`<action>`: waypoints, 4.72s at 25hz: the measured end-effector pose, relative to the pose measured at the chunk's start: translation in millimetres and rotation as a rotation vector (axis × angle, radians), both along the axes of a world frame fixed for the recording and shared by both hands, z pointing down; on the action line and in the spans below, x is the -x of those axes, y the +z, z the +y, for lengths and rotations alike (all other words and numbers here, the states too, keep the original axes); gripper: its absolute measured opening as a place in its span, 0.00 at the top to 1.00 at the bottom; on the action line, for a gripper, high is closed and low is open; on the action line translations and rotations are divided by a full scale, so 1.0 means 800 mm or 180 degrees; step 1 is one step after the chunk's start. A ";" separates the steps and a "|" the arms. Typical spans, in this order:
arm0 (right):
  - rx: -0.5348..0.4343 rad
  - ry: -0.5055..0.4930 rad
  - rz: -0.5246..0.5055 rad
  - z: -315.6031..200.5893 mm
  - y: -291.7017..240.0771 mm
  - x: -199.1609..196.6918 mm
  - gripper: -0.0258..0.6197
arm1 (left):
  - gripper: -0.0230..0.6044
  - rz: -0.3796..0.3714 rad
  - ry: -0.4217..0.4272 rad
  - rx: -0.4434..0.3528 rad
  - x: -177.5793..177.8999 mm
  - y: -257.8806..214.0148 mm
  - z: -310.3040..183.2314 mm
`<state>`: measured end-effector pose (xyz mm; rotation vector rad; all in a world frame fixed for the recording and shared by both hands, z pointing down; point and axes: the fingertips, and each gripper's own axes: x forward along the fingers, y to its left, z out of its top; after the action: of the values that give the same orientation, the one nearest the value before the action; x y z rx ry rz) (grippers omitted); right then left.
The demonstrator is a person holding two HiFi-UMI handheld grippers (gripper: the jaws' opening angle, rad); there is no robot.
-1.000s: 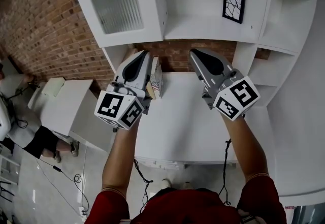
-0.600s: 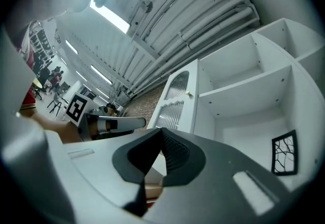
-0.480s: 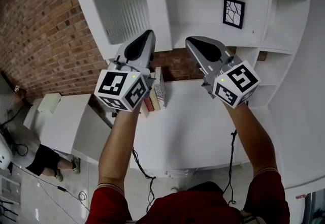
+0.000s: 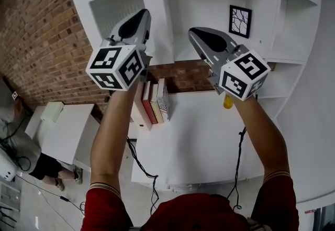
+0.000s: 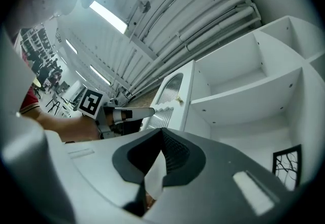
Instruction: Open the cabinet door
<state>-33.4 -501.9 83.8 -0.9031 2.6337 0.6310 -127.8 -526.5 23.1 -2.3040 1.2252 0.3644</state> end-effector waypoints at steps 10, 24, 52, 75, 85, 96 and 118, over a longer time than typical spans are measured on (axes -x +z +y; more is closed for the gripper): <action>-0.0109 -0.0034 0.0029 -0.024 -0.027 -0.025 0.94 | 0.83 -0.0098 -0.0493 -0.0147 -0.005 -0.069 -0.051; -0.0172 0.0005 0.0141 -0.035 -0.022 -0.047 0.94 | 0.76 -0.0425 -0.0933 -0.0295 -0.015 -0.118 -0.088; -0.0048 0.0050 0.0025 -0.014 -0.010 -0.073 0.94 | 0.84 -0.0404 -0.0798 -0.0319 -0.009 -0.123 -0.044; 0.0018 -0.0325 0.0063 0.034 -0.004 0.025 0.94 | 0.82 0.0239 -0.0082 -0.0462 0.110 -0.130 0.149; -0.0122 -0.0515 0.0063 0.092 -0.022 0.086 0.94 | 0.81 0.0305 -0.0226 -0.0553 0.194 -0.140 0.225; -0.0110 -0.0481 0.0113 0.088 -0.002 0.128 0.94 | 0.86 0.0491 -0.0382 -0.0557 0.287 -0.128 0.224; -0.0056 -0.0179 0.0235 0.127 0.019 0.138 0.94 | 0.95 0.0682 -0.0431 -0.0535 0.367 -0.097 0.251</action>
<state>-144.0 -400.5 99.3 -0.8127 2.7038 0.6847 -421.3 -325.5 -54.6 -2.0681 1.3879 0.6527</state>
